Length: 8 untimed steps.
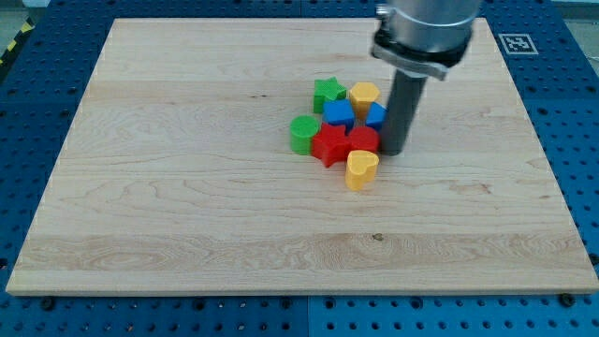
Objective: Nudge the blue triangle
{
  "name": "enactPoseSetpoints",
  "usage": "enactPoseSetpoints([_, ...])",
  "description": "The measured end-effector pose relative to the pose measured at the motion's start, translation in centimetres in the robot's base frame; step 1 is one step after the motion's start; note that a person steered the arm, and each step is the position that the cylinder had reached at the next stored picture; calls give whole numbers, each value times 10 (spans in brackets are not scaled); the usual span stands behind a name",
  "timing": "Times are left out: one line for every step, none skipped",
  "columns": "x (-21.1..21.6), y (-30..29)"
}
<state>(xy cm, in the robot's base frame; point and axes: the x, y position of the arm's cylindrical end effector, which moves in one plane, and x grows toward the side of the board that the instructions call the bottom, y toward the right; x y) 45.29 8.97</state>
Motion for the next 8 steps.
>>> enactPoseSetpoints([-5,-26])
enactPoseSetpoints([-7,-17])
enactPoseSetpoints([-7,20])
enactPoseSetpoints([-9,39])
enactPoseSetpoints([-21,40])
enactPoseSetpoints([-46,42])
enactPoseSetpoints([-57,42])
enactPoseSetpoints([-47,64])
